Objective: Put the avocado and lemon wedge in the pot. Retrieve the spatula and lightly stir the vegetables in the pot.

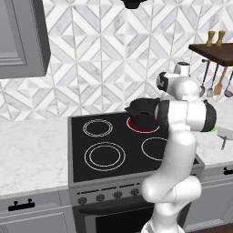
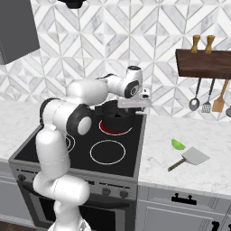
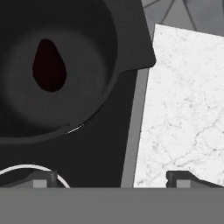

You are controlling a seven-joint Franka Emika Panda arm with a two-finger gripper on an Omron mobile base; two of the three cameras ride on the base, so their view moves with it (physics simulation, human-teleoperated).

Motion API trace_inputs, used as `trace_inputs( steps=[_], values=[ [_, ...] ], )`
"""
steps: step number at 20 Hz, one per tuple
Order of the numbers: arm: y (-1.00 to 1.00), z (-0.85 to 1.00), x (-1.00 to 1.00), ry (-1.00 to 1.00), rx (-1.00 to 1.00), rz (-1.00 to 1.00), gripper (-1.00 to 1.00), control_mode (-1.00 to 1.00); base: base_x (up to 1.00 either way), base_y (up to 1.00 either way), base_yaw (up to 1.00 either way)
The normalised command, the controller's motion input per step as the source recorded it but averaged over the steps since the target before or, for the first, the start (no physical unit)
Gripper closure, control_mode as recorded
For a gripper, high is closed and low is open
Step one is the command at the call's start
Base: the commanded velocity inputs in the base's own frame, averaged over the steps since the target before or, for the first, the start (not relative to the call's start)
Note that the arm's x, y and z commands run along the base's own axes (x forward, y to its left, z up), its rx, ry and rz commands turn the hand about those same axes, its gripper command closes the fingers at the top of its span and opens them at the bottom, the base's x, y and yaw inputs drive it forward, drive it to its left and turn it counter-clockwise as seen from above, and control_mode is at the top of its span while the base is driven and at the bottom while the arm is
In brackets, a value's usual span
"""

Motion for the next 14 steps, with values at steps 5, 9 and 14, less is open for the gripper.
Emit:
trace_inputs(
  steps=[5,9,14],
  values=[
    [-1.0,-0.23,-0.3,0.05,0.0,0.04,-1.0,-1.0,0.0,0.0,0.0],
    [-1.0,-0.47,-0.09,0.05,-0.01,0.14,-1.0,-1.0,0.0,0.0,0.0],
    [-0.87,-0.62,-0.12,0.06,-0.08,0.26,-1.0,-1.0,0.0,0.0,0.0]
  ],
)
